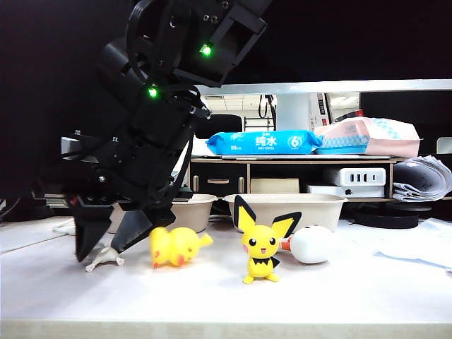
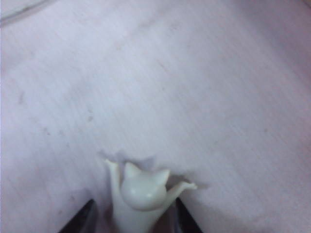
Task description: Put the dolls with similar colors into the same paper box, while dolls with different colors go into separate paper boxes.
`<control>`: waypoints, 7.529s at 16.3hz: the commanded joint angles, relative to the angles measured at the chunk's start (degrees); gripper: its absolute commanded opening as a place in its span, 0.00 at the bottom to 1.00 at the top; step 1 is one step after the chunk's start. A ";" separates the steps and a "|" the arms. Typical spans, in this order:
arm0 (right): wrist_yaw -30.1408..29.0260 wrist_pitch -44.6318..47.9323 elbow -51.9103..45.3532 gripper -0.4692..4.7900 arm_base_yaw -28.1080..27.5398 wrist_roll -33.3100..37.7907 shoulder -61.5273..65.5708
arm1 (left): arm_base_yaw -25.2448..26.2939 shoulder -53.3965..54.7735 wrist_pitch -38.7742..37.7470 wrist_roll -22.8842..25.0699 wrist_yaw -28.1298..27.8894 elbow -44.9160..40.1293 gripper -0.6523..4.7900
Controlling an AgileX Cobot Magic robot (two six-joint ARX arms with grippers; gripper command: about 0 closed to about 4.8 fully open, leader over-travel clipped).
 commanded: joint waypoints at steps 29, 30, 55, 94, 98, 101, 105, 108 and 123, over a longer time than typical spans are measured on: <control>6.75 -4.68 -0.24 0.54 -26.43 -0.24 -11.34 | -6.86 -9.53 0.96 -0.02 0.04 0.04 0.11; 6.05 -4.94 -0.22 0.54 -26.43 0.31 -11.63 | -6.86 -9.42 0.98 0.00 0.04 0.04 0.11; -3.13 -22.93 -0.22 1.00 -6.29 -22.56 -6.29 | -6.82 7.56 0.52 -0.02 0.04 0.07 0.11; 1.51 -1.88 31.89 0.58 -12.15 -14.60 11.78 | 13.75 -8.22 -0.04 0.00 0.92 0.04 0.11; 1.44 -28.02 43.60 0.66 -12.09 -15.58 11.10 | 5.66 -1.68 -0.11 -0.02 0.92 0.04 0.11; 0.85 -46.21 43.80 0.72 -12.09 -19.85 6.03 | -4.85 2.73 -0.09 0.00 0.96 0.04 0.11; -3.37 -57.94 39.95 0.75 -12.09 -19.45 -1.40 | -17.38 5.07 -0.09 -0.02 0.94 0.04 0.11; -3.15 -64.15 37.11 0.76 -11.91 -16.85 -4.87 | -23.61 5.14 -0.04 -0.02 0.96 0.04 0.11; -1.73 -55.91 8.35 0.80 -7.67 -15.26 -11.32 | -24.72 5.38 -0.07 0.00 1.09 0.04 0.11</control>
